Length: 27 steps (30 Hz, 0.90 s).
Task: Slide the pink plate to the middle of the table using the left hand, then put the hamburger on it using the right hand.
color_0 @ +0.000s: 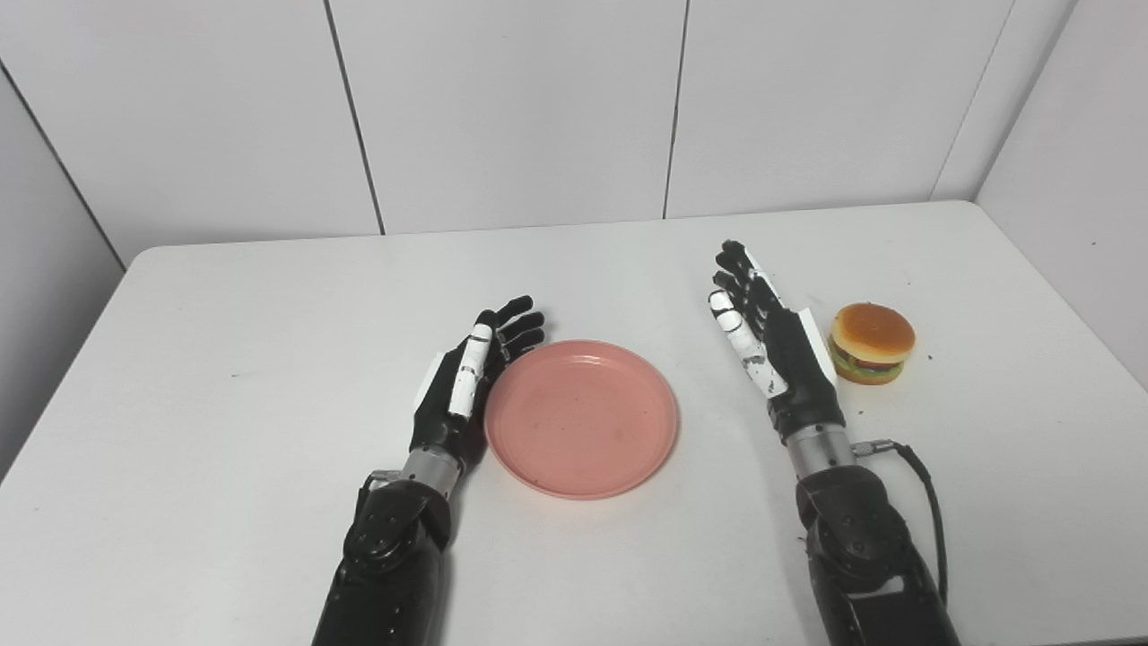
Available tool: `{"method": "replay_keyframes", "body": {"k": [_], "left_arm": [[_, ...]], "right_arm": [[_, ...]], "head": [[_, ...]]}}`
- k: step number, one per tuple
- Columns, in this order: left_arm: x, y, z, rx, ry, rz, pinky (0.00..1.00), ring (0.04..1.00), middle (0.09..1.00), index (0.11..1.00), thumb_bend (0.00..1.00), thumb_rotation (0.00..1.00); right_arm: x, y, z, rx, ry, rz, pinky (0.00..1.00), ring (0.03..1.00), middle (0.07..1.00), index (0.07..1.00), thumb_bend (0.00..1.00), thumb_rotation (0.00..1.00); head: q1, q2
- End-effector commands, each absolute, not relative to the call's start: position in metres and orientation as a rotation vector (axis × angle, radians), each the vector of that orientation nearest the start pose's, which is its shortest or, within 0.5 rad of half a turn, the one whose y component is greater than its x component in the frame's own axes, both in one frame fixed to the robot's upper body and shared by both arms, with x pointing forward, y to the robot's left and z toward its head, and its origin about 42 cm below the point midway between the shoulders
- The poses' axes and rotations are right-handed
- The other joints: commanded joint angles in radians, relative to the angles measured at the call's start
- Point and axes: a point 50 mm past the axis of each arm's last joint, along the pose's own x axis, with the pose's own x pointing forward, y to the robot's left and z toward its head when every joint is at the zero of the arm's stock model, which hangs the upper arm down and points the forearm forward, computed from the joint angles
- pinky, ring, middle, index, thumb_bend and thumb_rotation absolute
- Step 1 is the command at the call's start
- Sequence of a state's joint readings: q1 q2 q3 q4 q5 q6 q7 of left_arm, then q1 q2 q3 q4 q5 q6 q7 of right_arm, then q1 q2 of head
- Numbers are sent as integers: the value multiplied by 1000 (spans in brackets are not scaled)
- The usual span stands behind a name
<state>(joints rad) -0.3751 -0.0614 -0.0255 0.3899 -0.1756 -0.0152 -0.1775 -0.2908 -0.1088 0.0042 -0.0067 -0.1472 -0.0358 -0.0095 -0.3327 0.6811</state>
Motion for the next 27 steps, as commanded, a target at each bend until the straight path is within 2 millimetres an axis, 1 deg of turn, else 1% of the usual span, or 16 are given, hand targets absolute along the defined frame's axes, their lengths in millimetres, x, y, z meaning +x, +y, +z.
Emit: {"method": "replay_keyframes", "body": {"k": [1,3,4,5,6,10,11,13,14,15,16,20,23,27], "left_arm": [[389,140,102,-227,67,-288,865,855,824,795,436,1000],[390,142,103,-226,67,-282,870,855,823,793,437,1000],[390,143,103,-225,68,-278,874,857,824,794,434,1000],[391,144,103,-223,69,-272,875,859,825,793,434,1000],[391,145,103,-220,69,-267,868,857,823,791,434,1000],[391,148,103,-216,70,-259,858,855,822,789,442,1000],[391,149,103,-222,71,-257,861,855,822,790,442,1000],[392,151,103,-230,72,-256,870,860,825,791,443,1000],[392,153,102,-231,74,-256,877,864,828,794,441,1000],[392,154,102,-230,76,-256,883,870,833,797,441,1000],[392,156,102,-233,76,-257,886,871,834,799,441,1000],[393,161,101,-229,66,-266,898,880,842,807,435,1000],[393,163,100,-223,65,-265,885,874,838,804,439,1000],[393,165,100,-227,60,-273,886,877,844,809,428,1000]], "right_arm": [[378,-226,232,-339,-419,26,871,891,912,915,618,810],[379,-230,239,-387,-423,19,862,888,904,907,633,796],[380,-235,244,-414,-430,21,836,879,896,901,635,781],[382,-240,248,-443,-434,24,824,875,894,901,645,756],[384,-245,253,-464,-436,28,817,876,894,902,663,727],[388,-266,266,-550,-422,29,829,884,889,896,697,628],[388,-270,270,-581,-410,28,837,887,888,893,706,617],[388,-280,280,-663,-385,22,834,884,888,889,714,611],[389,-284,284,-694,-370,22,824,876,885,883,717,592],[389,-286,287,-711,-360,22,824,875,884,879,711,560],[389,-290,289,-740,-341,26,824,874,884,878,709,549],[388,-304,293,-864,-291,33,772,854,872,864,710,481],[388,-315,297,-961,-259,30,770,860,876,865,724,491],[388,-329,305,-1039,-232,7,770,862,883,869,755,508]], "head": [[-20,-5],[-38,-9],[-44,-10],[-59,-13],[-59,-13],[-99,-22],[-99,-22],[-126,-30],[-140,-33],[-152,-36],[-167,-39],[-180,-41],[-191,-41],[-196,-41]]}}
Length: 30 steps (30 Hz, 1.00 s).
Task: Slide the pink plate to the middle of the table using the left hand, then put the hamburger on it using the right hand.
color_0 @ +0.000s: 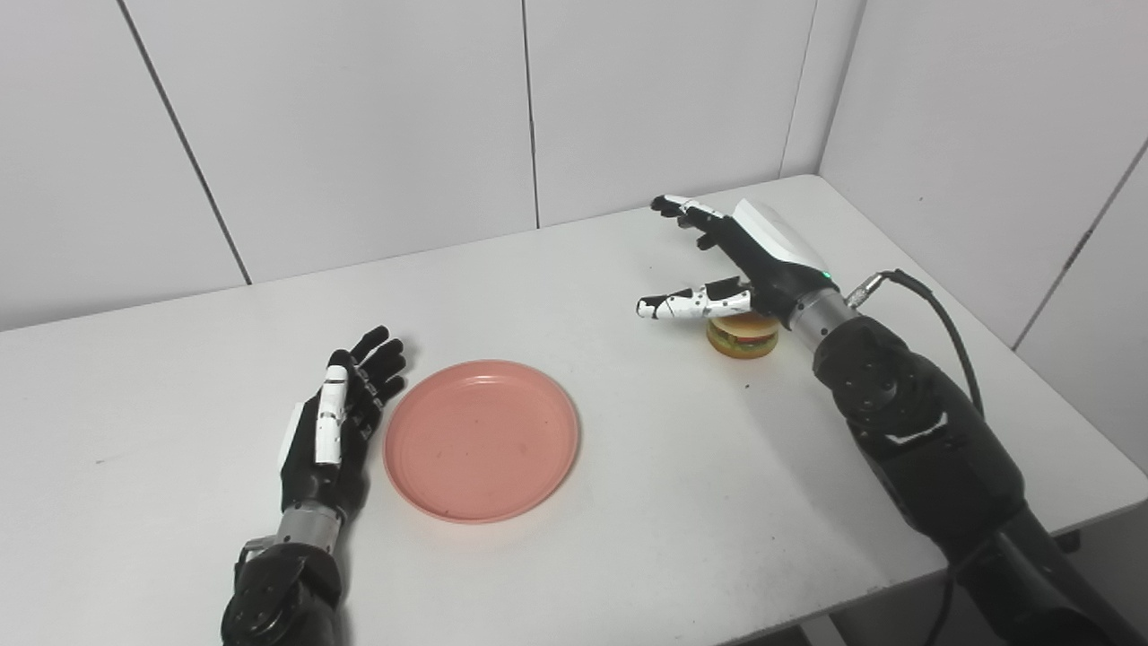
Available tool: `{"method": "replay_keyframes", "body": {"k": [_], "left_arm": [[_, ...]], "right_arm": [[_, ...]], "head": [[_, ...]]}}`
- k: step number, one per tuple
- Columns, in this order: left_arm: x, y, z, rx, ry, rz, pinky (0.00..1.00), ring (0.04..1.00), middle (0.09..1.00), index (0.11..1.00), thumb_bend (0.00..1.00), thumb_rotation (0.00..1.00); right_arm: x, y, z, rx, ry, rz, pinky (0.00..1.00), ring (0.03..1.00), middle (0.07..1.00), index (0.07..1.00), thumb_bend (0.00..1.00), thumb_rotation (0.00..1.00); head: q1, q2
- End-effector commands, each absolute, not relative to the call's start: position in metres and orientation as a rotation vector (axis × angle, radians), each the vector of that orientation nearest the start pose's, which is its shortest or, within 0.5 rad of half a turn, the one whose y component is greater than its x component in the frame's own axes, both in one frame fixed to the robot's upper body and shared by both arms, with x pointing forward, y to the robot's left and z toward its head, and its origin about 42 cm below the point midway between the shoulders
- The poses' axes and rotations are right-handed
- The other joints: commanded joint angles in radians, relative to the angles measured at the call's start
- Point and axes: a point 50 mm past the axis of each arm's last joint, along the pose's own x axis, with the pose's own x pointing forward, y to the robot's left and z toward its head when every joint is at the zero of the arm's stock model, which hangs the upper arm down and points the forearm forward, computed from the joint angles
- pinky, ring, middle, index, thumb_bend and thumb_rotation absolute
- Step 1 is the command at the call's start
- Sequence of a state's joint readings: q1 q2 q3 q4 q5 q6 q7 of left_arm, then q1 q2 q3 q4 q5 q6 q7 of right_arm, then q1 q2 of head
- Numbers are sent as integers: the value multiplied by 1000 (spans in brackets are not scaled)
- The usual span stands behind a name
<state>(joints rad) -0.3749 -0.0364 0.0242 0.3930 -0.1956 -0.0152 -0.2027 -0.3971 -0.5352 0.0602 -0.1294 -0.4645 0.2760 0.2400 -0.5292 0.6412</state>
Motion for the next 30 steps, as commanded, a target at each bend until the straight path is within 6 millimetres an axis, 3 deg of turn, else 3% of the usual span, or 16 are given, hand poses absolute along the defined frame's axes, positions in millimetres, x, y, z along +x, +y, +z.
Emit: {"method": "replay_keyframes", "body": {"k": [1,13,24,27,30], "left_arm": [[393,166,100,-226,57,-275,885,877,845,810,426,1000],[390,163,99,-226,51,-280,890,882,848,813,432,1000],[389,162,100,-241,49,-273,871,871,839,802,411,1000],[388,162,101,-242,53,-276,875,874,841,802,412,1000],[388,161,101,-246,52,-274,876,874,840,800,408,1000]], "right_arm": [[389,-332,308,-1059,-225,0,777,866,887,869,765,510],[392,-368,320,-1216,-98,-16,730,848,896,864,818,456],[393,-374,310,-1313,-36,-8,704,830,879,857,855,444],[395,-375,305,-1307,-13,6,572,731,878,855,879,441],[398,-377,298,-1307,4,13,606,758,873,851,889,442]], "head": [[0,-1],[5,-2],[0,-1],[3,-1],[5,0]]}}
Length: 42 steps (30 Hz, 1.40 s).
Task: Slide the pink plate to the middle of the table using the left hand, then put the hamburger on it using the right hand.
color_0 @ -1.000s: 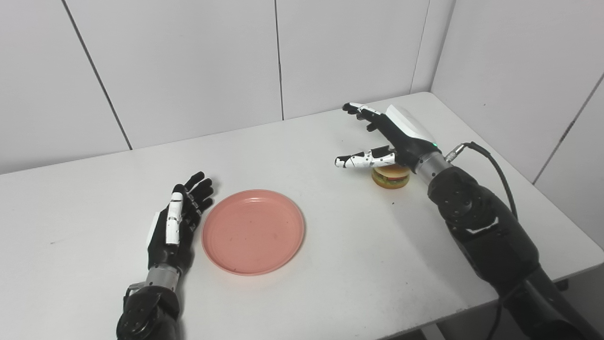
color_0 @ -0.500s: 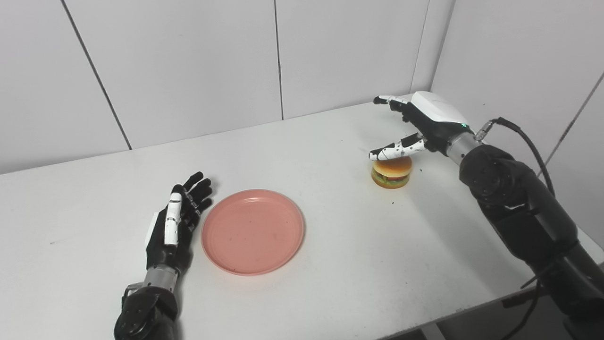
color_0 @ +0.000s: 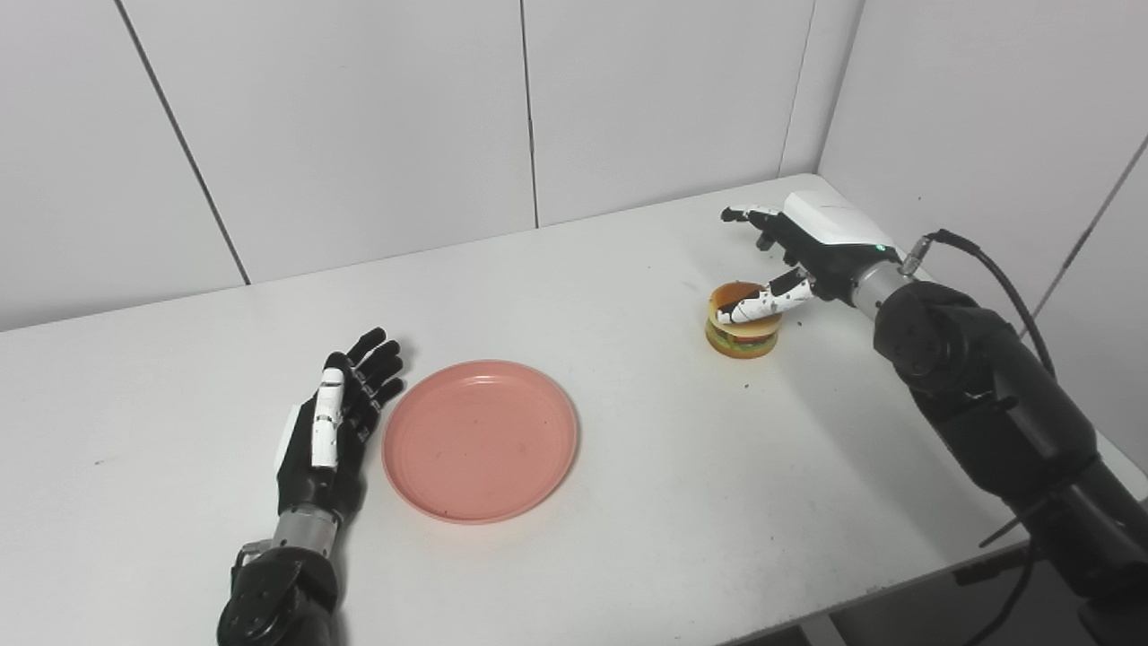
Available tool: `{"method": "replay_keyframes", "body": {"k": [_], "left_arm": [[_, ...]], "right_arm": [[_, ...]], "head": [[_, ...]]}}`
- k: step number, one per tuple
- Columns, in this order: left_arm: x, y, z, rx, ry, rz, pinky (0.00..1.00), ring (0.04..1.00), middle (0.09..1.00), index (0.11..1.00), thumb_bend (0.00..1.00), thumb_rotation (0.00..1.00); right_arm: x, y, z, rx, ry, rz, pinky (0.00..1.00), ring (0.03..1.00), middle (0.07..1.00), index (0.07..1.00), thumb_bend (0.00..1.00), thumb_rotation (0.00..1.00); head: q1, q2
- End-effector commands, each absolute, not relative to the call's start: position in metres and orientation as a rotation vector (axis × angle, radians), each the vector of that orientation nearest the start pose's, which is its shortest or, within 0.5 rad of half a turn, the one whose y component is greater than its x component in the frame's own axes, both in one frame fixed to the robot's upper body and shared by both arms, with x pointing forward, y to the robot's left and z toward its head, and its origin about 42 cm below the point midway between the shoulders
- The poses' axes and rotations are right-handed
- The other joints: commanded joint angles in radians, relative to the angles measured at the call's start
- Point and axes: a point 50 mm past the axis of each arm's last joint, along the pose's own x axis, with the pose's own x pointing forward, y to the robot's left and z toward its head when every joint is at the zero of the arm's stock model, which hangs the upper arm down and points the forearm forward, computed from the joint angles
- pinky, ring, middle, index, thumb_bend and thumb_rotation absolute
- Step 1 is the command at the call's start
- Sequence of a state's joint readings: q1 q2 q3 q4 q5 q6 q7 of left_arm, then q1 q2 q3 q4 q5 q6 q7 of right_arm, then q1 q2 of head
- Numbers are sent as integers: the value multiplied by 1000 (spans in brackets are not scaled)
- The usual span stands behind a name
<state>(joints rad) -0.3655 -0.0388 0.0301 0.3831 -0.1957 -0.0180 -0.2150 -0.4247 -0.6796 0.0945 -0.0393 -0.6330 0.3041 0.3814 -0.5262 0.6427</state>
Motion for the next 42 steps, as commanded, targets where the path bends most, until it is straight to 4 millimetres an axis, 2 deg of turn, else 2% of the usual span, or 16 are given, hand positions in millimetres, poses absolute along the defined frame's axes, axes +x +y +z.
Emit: {"method": "replay_keyframes", "body": {"k": [1,3,14,22,26,27,29,31,33,34,35,36,38,39,42], "left_arm": [[388,161,100,-245,52,-276,875,872,838,799,409,1000],[388,161,100,-246,50,-278,876,874,841,804,412,1000],[386,160,101,-244,50,-276,886,876,841,800,418,1000],[386,160,103,-236,47,-284,887,878,843,803,412,1000],[386,159,103,-238,46,-281,883,876,841,799,415,1000],[386,159,103,-239,46,-283,888,880,845,803,414,1000],[386,159,103,-237,46,-284,891,883,848,805,416,1000],[386,159,103,-236,47,-285,890,882,847,806,414,1000],[386,159,103,-239,51,-287,894,886,850,811,423,1000],[387,159,103,-240,54,-287,893,886,851,812,425,1000],[387,158,103,-239,53,-287,892,886,851,812,424,1000],[387,158,103,-238,53,-286,890,885,850,811,422,1000],[387,159,103,-231,45,-290,890,884,847,805,422,1000],[387,159,103,-230,43,-293,889,883,847,805,423,1000],[387,160,103,-231,44,-294,896,888,851,809,427,1000]], "right_arm": [[400,-377,295,-1302,13,19,641,785,874,851,889,439],[403,-379,290,-1299,23,29,713,834,878,854,883,452],[418,-380,271,-1293,107,48,697,825,877,860,884,463],[423,-379,258,-1253,125,74,698,824,880,864,895,403],[426,-376,251,-1276,103,83,722,828,861,847,889,334],[427,-375,250,-1286,97,82,700,792,827,826,840,255],[428,-373,248,-1298,90,79,671,754,791,800,786,171],[429,-371,247,-1315,86,80,644,722,763,785,758,132],[430,-369,247,-1328,71,80,535,617,689,757,709,88],[430,-369,247,-1331,59,78,403,486,567,725,620,36],[430,-368,246,-1335,49,77,346,431,517,709,583,14],[430,-368,246,-1337,43,77,324,410,500,699,570,7],[429,-367,244,-1338,9,62,278,362,483,545,535,1],[429,-367,243,-1335,-5,50,275,359,482,534,533,0],[428,-366,241,-1328,-50,12,191,266,472,493,526,0]], "head": [[1,-1],[5,0],[7,6],[11,11],[11,13],[11,13],[11,13],[12,14],[13,14],[13,14],[14,13],[14,13],[15,11],[15,11],[15,11]]}}
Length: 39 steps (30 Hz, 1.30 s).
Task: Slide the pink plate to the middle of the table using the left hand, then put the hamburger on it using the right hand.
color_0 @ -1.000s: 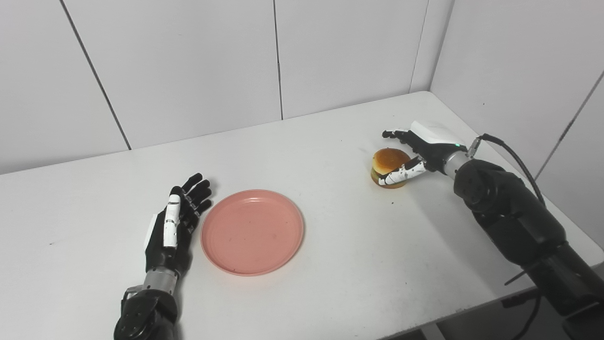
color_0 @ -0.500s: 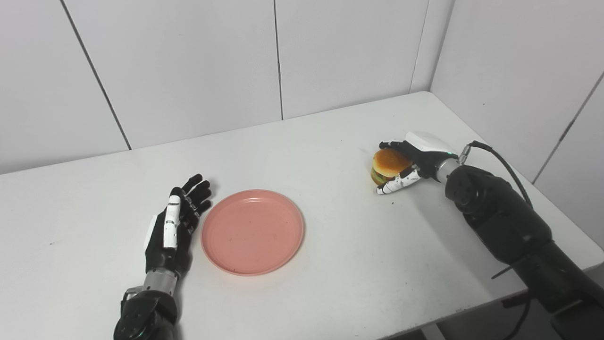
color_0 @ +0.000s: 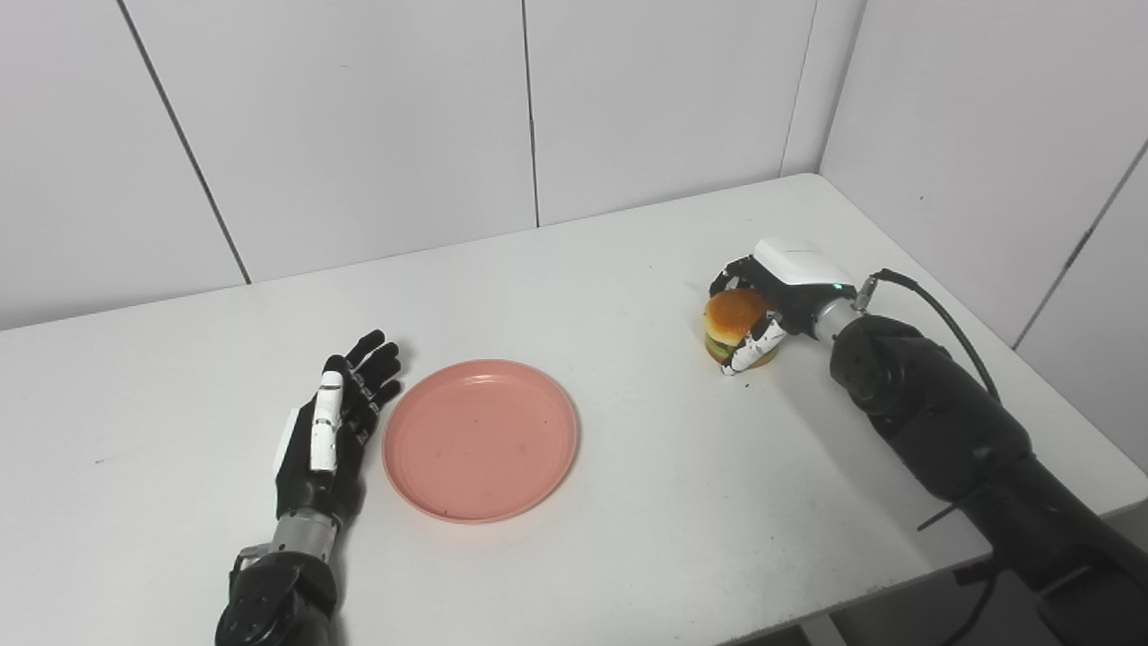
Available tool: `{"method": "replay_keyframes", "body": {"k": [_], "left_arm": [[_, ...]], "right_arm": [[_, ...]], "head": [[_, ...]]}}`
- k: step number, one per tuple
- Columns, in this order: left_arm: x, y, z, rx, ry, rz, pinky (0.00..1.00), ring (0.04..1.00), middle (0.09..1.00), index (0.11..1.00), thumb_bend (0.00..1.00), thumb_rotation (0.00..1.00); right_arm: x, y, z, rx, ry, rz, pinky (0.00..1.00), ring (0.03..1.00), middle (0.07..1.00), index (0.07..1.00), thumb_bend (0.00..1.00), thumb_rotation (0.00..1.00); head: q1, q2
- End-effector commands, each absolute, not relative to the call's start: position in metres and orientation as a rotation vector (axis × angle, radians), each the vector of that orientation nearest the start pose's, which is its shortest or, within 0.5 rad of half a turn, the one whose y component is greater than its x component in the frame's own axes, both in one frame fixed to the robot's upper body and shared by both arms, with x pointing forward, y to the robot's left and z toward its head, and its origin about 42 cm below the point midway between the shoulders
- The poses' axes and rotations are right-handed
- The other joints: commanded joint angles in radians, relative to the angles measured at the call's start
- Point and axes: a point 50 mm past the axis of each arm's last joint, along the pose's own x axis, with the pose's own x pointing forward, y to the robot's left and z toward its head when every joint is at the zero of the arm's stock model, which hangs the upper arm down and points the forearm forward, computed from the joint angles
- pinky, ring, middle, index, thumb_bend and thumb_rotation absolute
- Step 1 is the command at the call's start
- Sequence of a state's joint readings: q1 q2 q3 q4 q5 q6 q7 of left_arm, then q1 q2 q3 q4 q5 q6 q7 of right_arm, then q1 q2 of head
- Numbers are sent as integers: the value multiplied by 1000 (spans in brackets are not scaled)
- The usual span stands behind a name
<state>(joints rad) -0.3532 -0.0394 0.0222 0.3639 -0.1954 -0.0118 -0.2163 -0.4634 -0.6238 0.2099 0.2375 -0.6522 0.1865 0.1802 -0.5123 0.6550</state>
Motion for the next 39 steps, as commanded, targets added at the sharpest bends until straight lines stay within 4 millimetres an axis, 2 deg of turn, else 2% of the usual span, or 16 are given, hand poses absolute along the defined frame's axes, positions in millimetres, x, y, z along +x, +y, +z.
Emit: {"method": "replay_keyframes", "body": {"k": [1,6,13,16,21,24,29,33,34,36,39], "left_arm": [[387,159,103,-231,46,-291,892,884,848,808,424,1000],[386,158,104,-241,48,-287,889,880,843,803,416,1000],[386,156,105,-241,58,-280,886,873,834,795,421,1000],[386,156,105,-234,55,-284,884,877,839,798,423,1000],[385,154,104,-245,65,-279,876,876,843,802,426,1000],[384,153,104,-247,65,-272,875,871,836,798,421,1000],[381,147,106,-259,67,-259,872,868,831,796,428,1000],[380,142,105,-264,70,-257,874,872,835,802,435,1000],[379,140,105,-264,64,-255,874,872,835,802,436,1000],[378,136,105,-260,53,-252,868,869,832,799,430,1000],[377,130,104,-259,45,-258,893,880,846,814,436,1000]], "right_arm": [[428,-365,241,-1329,-61,1,189,270,472,490,525,0],[426,-360,245,-1311,-109,-50,207,285,472,487,525,0],[420,-345,258,-1244,-285,-114,239,326,475,488,525,0],[416,-330,265,-1197,-345,-120,211,299,473,488,526,0],[405,-301,278,-1115,-428,-77,217,297,474,488,525,0],[402,-286,284,-1097,-483,-50,177,244,471,488,526,0],[398,-248,296,-1055,-565,39,187,254,472,487,526,0],[395,-226,297,-1031,-603,97,176,242,472,486,526,0],[395,-218,296,-1027,-609,116,176,242,472,486,526,0],[395,-207,295,-1017,-630,151,203,271,473,486,526,0],[396,-200,291,-1002,-654,188,212,279,473,486,527,0]], "head": [[1,-1],[3,-1],[20,-2],[37,-2],[63,5],[73,9],[116,19],[169,27],[202,32],[231,35],[286,39]]}}
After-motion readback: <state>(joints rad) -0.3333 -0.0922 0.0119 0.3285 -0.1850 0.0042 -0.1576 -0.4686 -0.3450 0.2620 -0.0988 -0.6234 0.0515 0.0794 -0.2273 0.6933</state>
